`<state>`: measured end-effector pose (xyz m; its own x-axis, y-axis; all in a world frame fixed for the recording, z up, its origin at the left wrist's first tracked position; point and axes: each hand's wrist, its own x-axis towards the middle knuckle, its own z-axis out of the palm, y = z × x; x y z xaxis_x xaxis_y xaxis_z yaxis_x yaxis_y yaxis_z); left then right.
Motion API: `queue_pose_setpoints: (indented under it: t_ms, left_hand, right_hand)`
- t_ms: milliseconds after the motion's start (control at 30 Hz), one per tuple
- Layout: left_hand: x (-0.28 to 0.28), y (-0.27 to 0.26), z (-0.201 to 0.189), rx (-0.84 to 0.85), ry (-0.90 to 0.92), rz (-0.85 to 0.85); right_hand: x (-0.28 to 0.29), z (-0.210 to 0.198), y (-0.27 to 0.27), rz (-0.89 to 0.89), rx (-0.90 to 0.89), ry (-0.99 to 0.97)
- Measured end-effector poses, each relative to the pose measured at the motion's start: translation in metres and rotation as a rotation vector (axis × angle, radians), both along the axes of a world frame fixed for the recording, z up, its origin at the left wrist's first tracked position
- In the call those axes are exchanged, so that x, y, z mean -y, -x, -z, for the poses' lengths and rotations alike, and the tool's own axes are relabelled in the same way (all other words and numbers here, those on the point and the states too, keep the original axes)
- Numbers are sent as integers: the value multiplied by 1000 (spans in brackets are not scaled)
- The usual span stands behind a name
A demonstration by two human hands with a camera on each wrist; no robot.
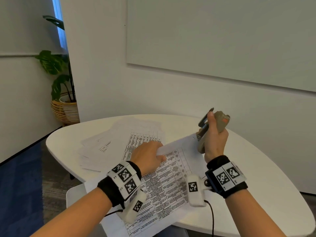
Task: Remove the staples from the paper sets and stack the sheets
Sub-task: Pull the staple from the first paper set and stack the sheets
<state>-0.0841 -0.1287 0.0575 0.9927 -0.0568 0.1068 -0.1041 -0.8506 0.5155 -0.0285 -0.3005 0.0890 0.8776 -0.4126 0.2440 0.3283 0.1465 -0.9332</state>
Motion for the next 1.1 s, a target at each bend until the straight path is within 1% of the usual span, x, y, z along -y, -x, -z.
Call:
queue_pose_setpoints:
  t_ms: [100,167,267,333,433,533,600,667,700,733,767,800,833,867,900,933,967,1000,1033,1100]
  left_hand:
    - [-15,-6,-3,27,27,-47]
    - [-28,-12,-6,45,58,-89]
    - [-43,-18,-15,99,114,-137]
    - [-50,-21,-22,160,176,-159]
    - [-54,-24,-34,283,304,-180]
    - [-53,-26,-44,376,486,-171]
    - [-51,-27,-51,399,560,-162]
    - [-50,-29,-57,414,629,-155]
    - [-49,-30,-59,427,665,-150]
    - [-47,-30,-62,440,692,-143]
    - [-45,-32,-63,442,721,-143]
    - [-43,-35,-64,442,763,-141]
    - [-42,-40,-64,439,809,-143]
    - [-42,-45,-63,434,858,-150]
    - [-41,-50,-62,422,907,-177]
    - [-42,-55,-59,419,945,-204]
    - [-43,-62,-56,421,977,-235]
    - [-44,-68,-52,438,1004,-257]
    - [-43,-72,-49,457,1025,-284]
    - [-43,-77,-42,457,1034,-335]
  right_hand:
    - [17,9,-16,76,-148,223]
    - [30,20,-26,82,-331,381]
    - [48,43,-39,-9,-633,673]
    - [58,63,-42,-121,-756,899]
    - [65,87,-42,-213,-835,1152]
    - [64,97,-41,-284,-813,1275]
    - [61,101,-41,-335,-789,1326]
    - [60,102,-41,-341,-725,1295]
    - [59,100,-41,-309,-640,1220]
    - [56,95,-41,-286,-554,1091]
    - [53,88,-39,-303,-470,911]
    - [48,79,-35,-382,-429,685]
    - [44,72,-31,-520,-412,460]
    - [40,64,-27,-672,-413,276]
    - [36,58,-22,-790,-420,158]
    - [35,54,-18,-865,-410,133]
    - [35,53,-18,-888,-389,200]
    - [35,53,-18,-856,-362,304]
    - [38,52,-21,-779,-349,382]
    - [47,52,-32,-587,-337,422]
